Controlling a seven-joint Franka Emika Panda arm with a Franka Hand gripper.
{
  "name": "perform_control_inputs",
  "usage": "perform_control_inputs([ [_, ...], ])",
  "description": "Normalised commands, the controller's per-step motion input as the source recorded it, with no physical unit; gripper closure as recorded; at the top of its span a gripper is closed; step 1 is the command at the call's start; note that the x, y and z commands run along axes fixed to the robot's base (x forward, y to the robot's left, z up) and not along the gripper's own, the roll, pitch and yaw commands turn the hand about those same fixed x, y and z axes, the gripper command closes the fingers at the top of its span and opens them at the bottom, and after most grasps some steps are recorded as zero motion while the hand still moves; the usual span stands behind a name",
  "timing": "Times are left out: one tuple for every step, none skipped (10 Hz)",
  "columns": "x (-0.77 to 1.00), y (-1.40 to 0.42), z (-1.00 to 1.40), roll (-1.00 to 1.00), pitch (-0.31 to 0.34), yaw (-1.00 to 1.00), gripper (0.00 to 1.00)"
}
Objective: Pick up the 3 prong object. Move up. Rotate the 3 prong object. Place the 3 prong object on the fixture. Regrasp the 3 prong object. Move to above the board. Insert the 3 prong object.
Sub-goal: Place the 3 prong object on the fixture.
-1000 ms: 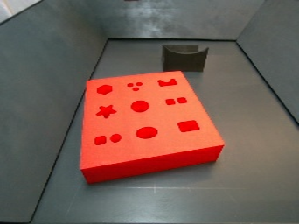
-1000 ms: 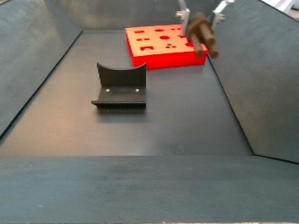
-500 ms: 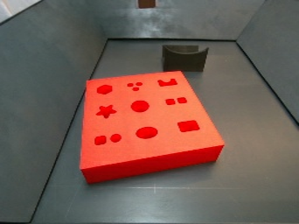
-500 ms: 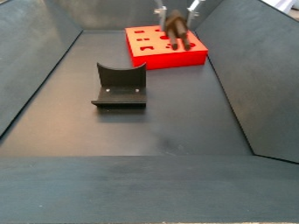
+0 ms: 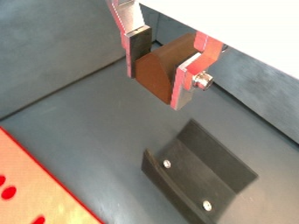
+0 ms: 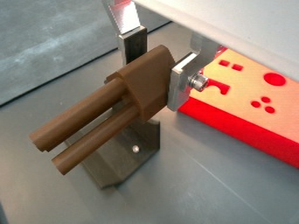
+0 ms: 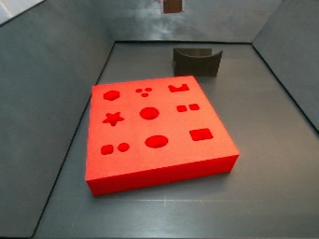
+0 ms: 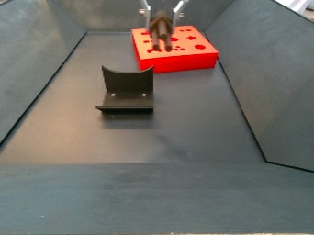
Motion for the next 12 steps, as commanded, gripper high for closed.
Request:
perform_control_inputs([
  [0.92, -0.06, -0.03, 0.02, 0.080, 0.04, 1.00],
  [0.83, -0.04, -0.02, 0.03, 0.092, 0.04, 1.00],
  [0.73, -0.03, -0.01, 0.04, 0.106, 0.05, 1.00],
  [0.86, 0.20, 0.20, -1.00, 0.078, -0.05, 1.00],
  [0.74, 0.20, 0.19, -1.00, 0.088, -0.06, 1.00],
  [0.64, 0.16, 0.12, -1.00, 0.098, -0.08, 1.00],
  [0.57, 0.12, 0.07, -1.00, 0.101, -0.08, 1.00],
  [0.43, 0.07, 0.02, -1.00, 0.113, -0.09, 1.00],
  [0.34, 0.06, 0.02, -1.00, 0.122, -0.09, 1.00],
  [0.25, 0.06, 0.01, -1.00, 0.129, -0.10, 1.00],
  [0.16, 0.05, 0.00, -1.00, 0.133, -0.11, 1.00],
  [0.08, 0.05, 0.00, -1.00, 0.132, -0.13, 1.00],
])
